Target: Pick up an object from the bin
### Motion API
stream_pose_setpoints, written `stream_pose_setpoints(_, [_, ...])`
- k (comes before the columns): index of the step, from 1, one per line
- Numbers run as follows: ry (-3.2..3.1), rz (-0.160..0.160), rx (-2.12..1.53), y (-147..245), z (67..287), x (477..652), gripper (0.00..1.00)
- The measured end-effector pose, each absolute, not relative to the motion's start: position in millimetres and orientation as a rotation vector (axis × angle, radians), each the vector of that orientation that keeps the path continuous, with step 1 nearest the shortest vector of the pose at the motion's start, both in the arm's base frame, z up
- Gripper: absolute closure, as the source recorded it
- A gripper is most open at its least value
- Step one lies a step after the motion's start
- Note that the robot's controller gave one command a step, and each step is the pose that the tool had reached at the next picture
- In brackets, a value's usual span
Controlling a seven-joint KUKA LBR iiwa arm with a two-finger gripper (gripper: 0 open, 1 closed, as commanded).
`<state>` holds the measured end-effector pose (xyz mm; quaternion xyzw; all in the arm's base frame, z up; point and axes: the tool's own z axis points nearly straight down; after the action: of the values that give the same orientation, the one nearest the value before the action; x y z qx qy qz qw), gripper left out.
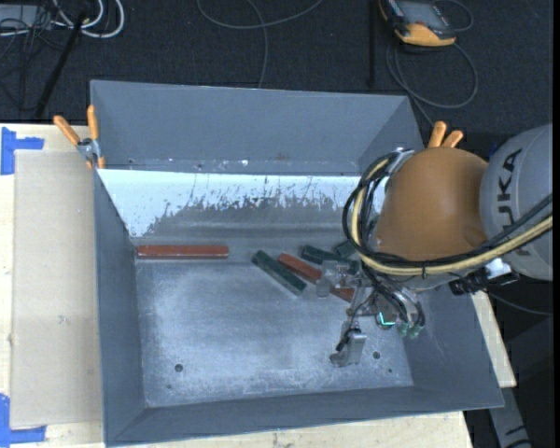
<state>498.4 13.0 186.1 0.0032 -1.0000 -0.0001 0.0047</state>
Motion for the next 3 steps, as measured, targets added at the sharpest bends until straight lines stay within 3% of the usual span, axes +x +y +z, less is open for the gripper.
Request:
stream_pose_setpoints(1, [-3.152,-0.001,-0.009,-14,67,617.7,0.0])
stream_pose_setpoints(2, [-3.141,-0.003,0.085,31,101,591.3,0.0])
stream_pose_setpoints(3, [-3.12,0.0,-0.365,30,100,591.6,0.0])
